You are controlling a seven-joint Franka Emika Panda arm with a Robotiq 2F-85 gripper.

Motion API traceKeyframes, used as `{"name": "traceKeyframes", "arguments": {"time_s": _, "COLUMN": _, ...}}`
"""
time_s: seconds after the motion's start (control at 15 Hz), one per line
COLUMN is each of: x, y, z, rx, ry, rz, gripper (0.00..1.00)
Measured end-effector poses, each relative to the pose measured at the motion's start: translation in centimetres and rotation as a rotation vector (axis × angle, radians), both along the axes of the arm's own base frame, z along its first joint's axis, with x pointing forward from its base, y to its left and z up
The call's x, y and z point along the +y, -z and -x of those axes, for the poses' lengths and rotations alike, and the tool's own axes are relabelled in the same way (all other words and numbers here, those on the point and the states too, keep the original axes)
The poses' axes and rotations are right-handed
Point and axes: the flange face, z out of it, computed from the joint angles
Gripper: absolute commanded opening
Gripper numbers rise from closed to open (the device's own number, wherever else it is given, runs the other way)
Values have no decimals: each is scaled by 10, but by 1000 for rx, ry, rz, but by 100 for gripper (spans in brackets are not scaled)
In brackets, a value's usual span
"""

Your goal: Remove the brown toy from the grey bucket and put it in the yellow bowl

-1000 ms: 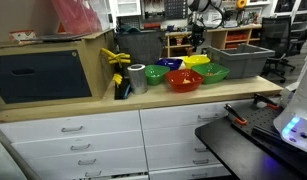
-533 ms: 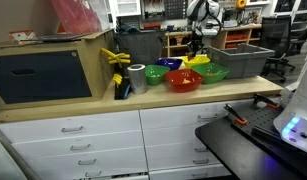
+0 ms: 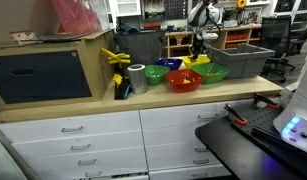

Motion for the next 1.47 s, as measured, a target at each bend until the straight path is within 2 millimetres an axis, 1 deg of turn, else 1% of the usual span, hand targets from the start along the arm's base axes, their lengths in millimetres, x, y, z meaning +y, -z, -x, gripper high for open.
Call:
{"name": "traceKeyframes", "arguments": {"time_s": 0.13, "x": -6, "y": -4, "z": -2, "rx": -10, "ry": 8, "rz": 3, "gripper": 66}}
{"name": "traceKeyframes", "arguments": {"time_s": 0.33, "x": -16, "y": -12, "z": -4, "rx": -26, "ry": 22, "rz": 10, "gripper": 90}}
{"name": "traceKeyframes", "arguments": {"time_s": 0.4, "x": -19, "y": -15, "z": -5, "rx": -30, "ry": 29, "rz": 14, "gripper": 96}}
{"name": "traceKeyframes", "arguments": {"time_s": 0.47, "x": -23, "y": -19, "z": -5, "rx": -33, "ry": 34, "rz": 17, "gripper": 99}}
{"name": "traceKeyframes", "arguments": {"time_s": 0.67, "x": -29, "y": -32, "z": -2, "rx": -24, "ry": 43, "rz": 17, "gripper": 100}}
{"name": "traceKeyframes", "arguments": {"time_s": 0.87, "x": -27, "y": -53, "z": 3, "rx": 1, "ry": 41, "rz": 3, "gripper": 100}}
{"name": "traceKeyframes", "arguments": {"time_s": 1.07, "x": -17, "y": -76, "z": 9, "rx": 44, "ry": 52, "rz": -18, "gripper": 100}}
{"name": "traceKeyframes", "arguments": {"time_s": 1.47, "x": 11, "y": -113, "z": 23, "rx": 128, "ry": 74, "rz": -39, "gripper": 100}}
